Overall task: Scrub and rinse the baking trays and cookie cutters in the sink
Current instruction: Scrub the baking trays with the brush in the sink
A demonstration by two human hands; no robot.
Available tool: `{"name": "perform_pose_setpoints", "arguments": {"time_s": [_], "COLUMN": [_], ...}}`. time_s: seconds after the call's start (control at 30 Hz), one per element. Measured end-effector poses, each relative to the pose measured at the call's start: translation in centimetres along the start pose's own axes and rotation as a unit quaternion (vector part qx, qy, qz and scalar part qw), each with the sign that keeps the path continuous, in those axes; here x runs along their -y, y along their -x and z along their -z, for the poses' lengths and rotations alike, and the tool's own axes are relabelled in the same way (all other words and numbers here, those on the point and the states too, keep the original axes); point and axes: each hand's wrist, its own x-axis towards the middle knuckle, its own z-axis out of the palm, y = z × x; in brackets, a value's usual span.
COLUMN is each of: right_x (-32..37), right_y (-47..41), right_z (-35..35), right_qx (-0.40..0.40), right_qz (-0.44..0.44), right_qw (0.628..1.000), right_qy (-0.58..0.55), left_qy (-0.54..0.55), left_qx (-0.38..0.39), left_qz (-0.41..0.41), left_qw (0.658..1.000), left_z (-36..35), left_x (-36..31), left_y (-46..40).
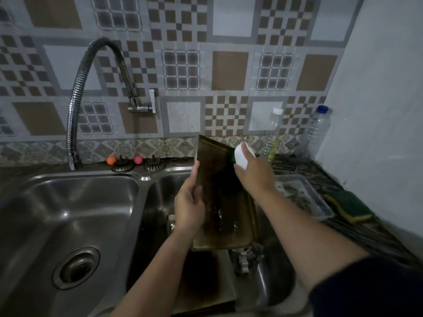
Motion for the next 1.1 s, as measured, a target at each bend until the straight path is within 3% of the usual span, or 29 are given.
{"name": "perform_pose_setpoints", "arguments": {"time_s": [0.13, 0.27, 0.43, 0.57, 0.63, 0.7, 0.8, 1.0, 1.1], "right_x": [-0.3, -1.3, -1.6, -2.0, -1.9, -1.0, 1.5, 6.3, 7.6], "right_y": [-0.8, 4.9, 11.1, 10.9, 10.2, 8.7, 5.6, 1.6, 0.4], "right_z": [0.0, -2.5, -4.4, -3.9, -3.5, -2.6, -0.5, 1.8, 2.4], "right_qx": [0.034, 0.036, 0.108, 0.194, 0.247, 0.228, 0.161, 0.022, 0.002], "right_qz": [0.022, 0.079, 0.061, 0.025, -0.032, -0.091, -0.097, -0.061, -0.084], "right_qw": [0.998, 0.994, 0.991, 0.980, 0.960, 0.948, 0.950, 0.967, 0.970], "right_qy": [0.046, 0.066, 0.046, -0.034, -0.127, -0.204, -0.251, -0.246, -0.229], "left_qy": [0.012, -0.016, -0.068, -0.085, -0.129, -0.158, -0.174, -0.215, -0.252], "left_qx": [-0.029, -0.072, -0.112, -0.161, -0.173, -0.186, -0.193, -0.150, -0.110], "left_qz": [-0.006, 0.000, 0.013, 0.027, 0.016, 0.000, -0.001, -0.029, -0.079], "left_qw": [0.999, 0.997, 0.991, 0.983, 0.976, 0.970, 0.966, 0.965, 0.958], "left_z": [-0.3, 0.3, 0.8, 1.6, 2.1, 2.2, 1.7, -0.2, -1.0], "left_x": [-0.3, 0.1, 0.9, 1.7, 1.8, 1.7, 1.3, -0.2, -1.0], "left_y": [-0.4, -0.4, -0.4, -0.7, -0.9, -0.9, -0.2, 1.6, 2.4]}}
